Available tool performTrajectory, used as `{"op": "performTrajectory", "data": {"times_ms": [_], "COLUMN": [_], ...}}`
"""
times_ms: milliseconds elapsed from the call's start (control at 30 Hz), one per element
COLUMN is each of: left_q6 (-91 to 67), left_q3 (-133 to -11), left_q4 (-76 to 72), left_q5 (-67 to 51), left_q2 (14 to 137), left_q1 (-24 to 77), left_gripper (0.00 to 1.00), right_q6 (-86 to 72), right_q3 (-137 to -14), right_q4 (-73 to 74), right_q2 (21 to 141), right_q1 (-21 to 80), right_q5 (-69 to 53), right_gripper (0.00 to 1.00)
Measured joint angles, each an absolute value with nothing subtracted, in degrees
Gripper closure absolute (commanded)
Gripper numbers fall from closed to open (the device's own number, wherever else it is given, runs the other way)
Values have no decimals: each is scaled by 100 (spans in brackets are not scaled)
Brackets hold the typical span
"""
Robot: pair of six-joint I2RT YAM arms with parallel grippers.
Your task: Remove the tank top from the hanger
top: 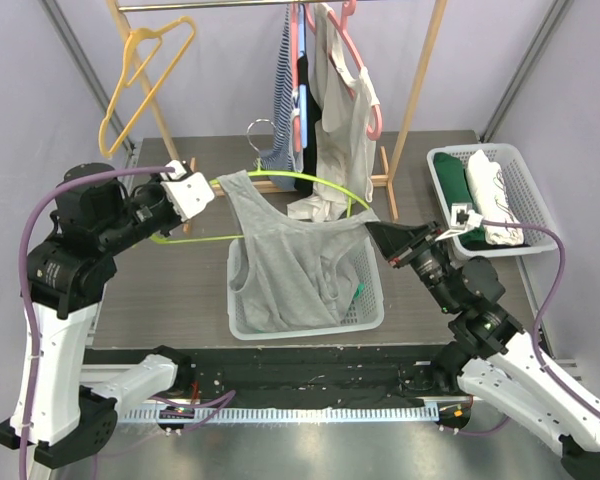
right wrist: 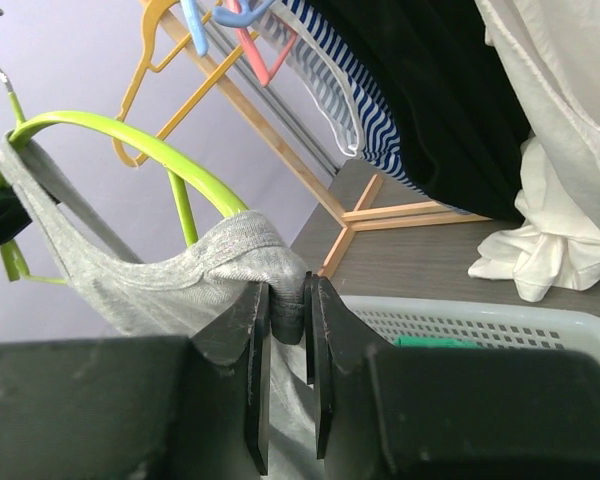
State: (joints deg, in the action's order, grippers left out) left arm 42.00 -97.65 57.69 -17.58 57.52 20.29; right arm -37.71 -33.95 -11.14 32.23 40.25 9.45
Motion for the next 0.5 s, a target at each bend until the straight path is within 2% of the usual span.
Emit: {"op": "performTrajectory", "data": {"times_ms": [100,233,300,400,433,500], "left_q6": [4195,4185,4176,4167,4158,4134], "left_q3": [-9765,-9769,-9771,-9826,-9863,-9935], "left_q4": [5780,5782,5802,5837,5852,5867], "left_q5": [-1885,-2091,-2182,-2209,-2206,-2209], "left_q2": [5774,5839,5872,5898,5902,5900], "left_q1": [2053,2104,2112,2119,2119,2119], "left_gripper": [100,100,100,100,100,100], "right_q6": [-3745,-3739,-3771,-3804,-3809,-3817], "right_q3": [-3382,-3256,-3162,-3124,-3124,-3127], "right_q4": [-801,-449,-401,-353,-353,-392], "right_q2": [2886,2416,2272,2359,2438,2611], "right_q1": [4027,4034,4036,4025,4025,4023], "right_q5": [945,926,923,956,947,886], "right_gripper": [87,69,65,59,55,53]}}
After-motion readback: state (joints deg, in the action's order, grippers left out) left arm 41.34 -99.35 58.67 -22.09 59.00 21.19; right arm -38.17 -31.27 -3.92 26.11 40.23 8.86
